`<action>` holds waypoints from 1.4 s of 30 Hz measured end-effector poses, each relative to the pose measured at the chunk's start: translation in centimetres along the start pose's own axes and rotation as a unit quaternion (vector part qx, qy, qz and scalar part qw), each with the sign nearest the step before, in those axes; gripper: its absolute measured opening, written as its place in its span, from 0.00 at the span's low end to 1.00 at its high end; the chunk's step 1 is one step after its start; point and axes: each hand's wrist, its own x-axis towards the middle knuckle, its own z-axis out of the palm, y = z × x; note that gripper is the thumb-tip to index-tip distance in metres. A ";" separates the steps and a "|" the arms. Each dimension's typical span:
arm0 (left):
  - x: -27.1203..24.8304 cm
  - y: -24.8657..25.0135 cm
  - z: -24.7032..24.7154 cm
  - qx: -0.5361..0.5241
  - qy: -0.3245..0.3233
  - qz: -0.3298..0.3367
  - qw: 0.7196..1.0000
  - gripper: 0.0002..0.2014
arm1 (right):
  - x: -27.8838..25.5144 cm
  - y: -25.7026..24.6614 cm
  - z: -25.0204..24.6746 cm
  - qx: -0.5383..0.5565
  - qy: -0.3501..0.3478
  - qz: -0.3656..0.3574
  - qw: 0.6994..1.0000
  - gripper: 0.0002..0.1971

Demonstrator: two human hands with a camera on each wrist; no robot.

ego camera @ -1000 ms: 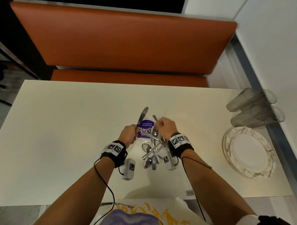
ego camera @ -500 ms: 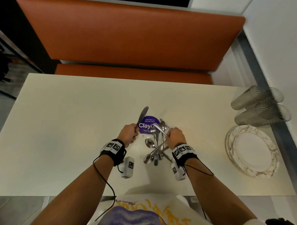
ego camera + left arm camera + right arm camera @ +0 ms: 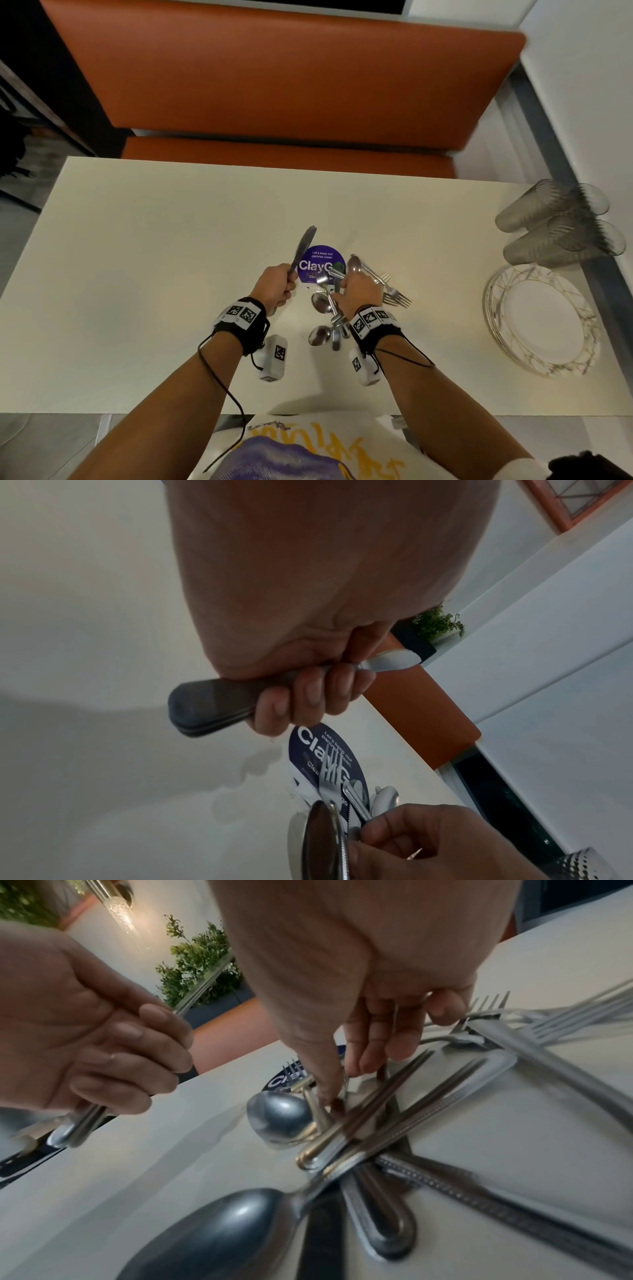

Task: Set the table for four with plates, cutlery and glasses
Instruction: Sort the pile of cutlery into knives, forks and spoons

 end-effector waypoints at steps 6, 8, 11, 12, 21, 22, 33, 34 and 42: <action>0.2 -0.4 -0.9 -0.008 0.016 -0.014 1.000 0.20 | 0.0 -1.2 0.0 0.021 -0.054 0.084 0.995 0.20; 0.2 -0.5 -1.0 -0.013 0.017 -0.018 1.000 0.20 | 0.0 -1.8 -0.5 0.043 -0.080 0.118 0.989 0.13; 0.2 -0.6 -1.0 -0.014 0.012 -0.018 1.000 0.20 | 0.0 -2.6 -0.5 0.077 -0.095 0.143 0.982 0.13; 0.2 -0.6 -1.0 -0.013 0.011 -0.017 1.000 0.20 | 0.0 -2.7 -0.3 0.077 -0.096 0.146 0.982 0.14; 0.4 -0.5 -1.4 -0.011 0.016 -0.016 1.000 0.20 | 0.3 -1.6 -0.1 0.075 -0.082 0.126 0.986 0.08; 0.5 -0.5 -1.4 -0.009 0.016 -0.016 1.000 0.20 | 0.2 -1.5 -0.2 0.085 -0.073 0.120 0.986 0.11; 0.7 -0.4 -1.2 -0.003 0.011 -0.019 1.000 0.20 | 0.5 -1.2 -1.8 0.080 -0.045 0.102 0.991 0.17; 0.7 -0.4 -1.1 -0.004 0.011 -0.018 1.000 0.20 | 0.7 -1.3 -1.9 0.083 -0.055 0.110 0.989 0.14; 0.7 -0.2 -1.0 -0.005 0.012 -0.018 1.000 0.20 | 1.1 -2.2 -2.3 0.103 -0.080 0.111 0.985 0.09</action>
